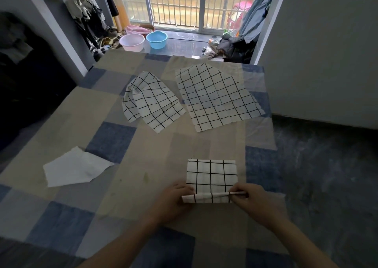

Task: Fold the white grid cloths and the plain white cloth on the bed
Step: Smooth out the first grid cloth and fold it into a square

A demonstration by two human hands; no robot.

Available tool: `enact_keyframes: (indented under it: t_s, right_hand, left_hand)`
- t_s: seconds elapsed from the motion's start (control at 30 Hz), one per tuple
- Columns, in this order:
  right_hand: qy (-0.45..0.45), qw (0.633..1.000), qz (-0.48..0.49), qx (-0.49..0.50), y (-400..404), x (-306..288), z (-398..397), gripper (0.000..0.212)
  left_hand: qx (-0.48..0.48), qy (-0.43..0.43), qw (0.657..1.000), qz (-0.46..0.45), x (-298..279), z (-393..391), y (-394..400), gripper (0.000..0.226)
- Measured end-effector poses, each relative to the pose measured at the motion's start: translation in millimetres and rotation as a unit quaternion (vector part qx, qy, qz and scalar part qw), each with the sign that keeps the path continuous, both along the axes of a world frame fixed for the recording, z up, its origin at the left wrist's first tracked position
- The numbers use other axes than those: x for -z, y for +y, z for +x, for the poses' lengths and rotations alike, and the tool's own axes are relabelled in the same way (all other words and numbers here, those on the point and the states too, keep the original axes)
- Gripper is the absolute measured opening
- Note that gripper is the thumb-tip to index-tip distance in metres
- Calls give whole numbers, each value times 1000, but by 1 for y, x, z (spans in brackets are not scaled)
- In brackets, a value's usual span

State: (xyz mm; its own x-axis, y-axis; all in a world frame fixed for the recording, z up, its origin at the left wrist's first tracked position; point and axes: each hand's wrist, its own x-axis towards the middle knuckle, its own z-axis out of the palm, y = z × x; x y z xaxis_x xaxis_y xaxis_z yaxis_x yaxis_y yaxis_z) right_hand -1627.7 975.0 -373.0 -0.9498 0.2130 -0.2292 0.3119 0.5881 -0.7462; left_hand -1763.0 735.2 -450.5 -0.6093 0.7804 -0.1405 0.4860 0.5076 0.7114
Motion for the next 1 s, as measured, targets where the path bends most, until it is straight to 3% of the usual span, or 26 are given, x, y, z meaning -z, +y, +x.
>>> enact_keyframes:
  t_s: [0.2, 0.27, 0.33, 0.5, 0.73, 0.9, 1.0]
  right_hand:
    - [37, 981, -115, 150, 16, 27, -27, 20]
    - [24, 968, -159, 194, 20, 30, -34, 30]
    - [-21, 962, -182, 201, 25, 36, -37, 43]
    - [-100, 977, -103, 156, 36, 52, -38, 59]
    - [-101, 982, -30, 155, 36, 62, -46, 60]
    - [-86, 982, 5, 171, 31, 65, -45, 59]
    - [-76, 981, 16, 178, 25, 63, -46, 57]
  left_hand:
    - [-121, -41, 992, -10, 7, -15, 13, 9]
    - [-162, -54, 985, -2, 10, -18, 20, 30]
    - [-186, -64, 980, 3, 11, -20, 23, 36]
    - [-208, -105, 972, -4, 7, -20, 27, 16]
    - [-224, -84, 970, -48, 1, -25, 33, 44]
    - [-196, -15, 978, -64, 5, -24, 39, 45]
    - [-58, 216, 972, -73, 16, -18, 46, 45]
